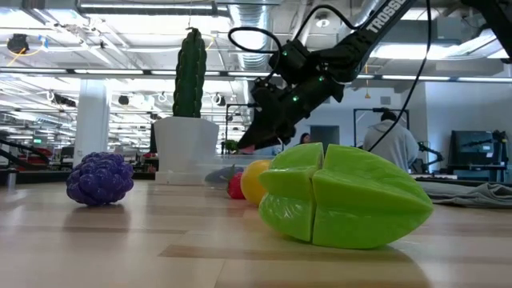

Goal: Pick and placing Produce into tupperware
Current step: Put the peach into the transparent bin, then put the red cherry into the transparent bin

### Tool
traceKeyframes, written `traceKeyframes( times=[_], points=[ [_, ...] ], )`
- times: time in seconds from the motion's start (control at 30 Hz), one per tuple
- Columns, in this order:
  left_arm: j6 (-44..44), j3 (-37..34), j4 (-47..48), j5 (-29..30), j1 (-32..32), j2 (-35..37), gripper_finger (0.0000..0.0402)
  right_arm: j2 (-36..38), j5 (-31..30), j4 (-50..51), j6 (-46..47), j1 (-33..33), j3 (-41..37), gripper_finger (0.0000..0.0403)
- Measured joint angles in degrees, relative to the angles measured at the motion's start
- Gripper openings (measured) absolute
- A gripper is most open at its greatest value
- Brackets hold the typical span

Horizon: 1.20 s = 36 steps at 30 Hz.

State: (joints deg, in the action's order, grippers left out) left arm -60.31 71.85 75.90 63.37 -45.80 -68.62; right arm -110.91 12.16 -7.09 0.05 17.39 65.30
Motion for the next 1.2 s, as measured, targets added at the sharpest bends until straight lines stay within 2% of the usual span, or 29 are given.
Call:
traceKeyframes(
  times=[0.13, 0.4, 0.53, 0.77, 1.0, 1.2],
  points=[
    [0.0, 0.0, 0.2, 0.2, 0.0, 0.0, 0.018, 0.0, 1.7, 0.0, 0.0, 0.0, 0.0, 0.019],
    [0.0, 0.0, 0.6, 0.3, 0.0, 0.0, 0.018, 0.0, 2.6, 0.0, 0.0, 0.0, 0.0, 0.0252],
    [0.0, 0.0, 0.7, 0.3, 0.0, 0.0, 0.018, 1.3, 3.1, 0.6, -0.1, -0.2, 0.0, 0.0259],
    [-0.1, 0.0, 1.2, 0.3, 0.0, 0.0, 0.018, 10.7, 3.0, 3.1, -3.5, -1.8, 0.1, 0.026],
    [-0.5, 0.0, 1.0, 0.3, 0.0, 0.0, 0.018, 23.5, 2.5, 15.0, -6.6, -3.6, 0.1, 0.026],
    [-0.5, 0.0, 0.1, 0.3, 0.0, -0.3, 0.018, 32.8, 0.8, 29.1, -6.7, -8.1, 0.2, 0.026]
  ],
)
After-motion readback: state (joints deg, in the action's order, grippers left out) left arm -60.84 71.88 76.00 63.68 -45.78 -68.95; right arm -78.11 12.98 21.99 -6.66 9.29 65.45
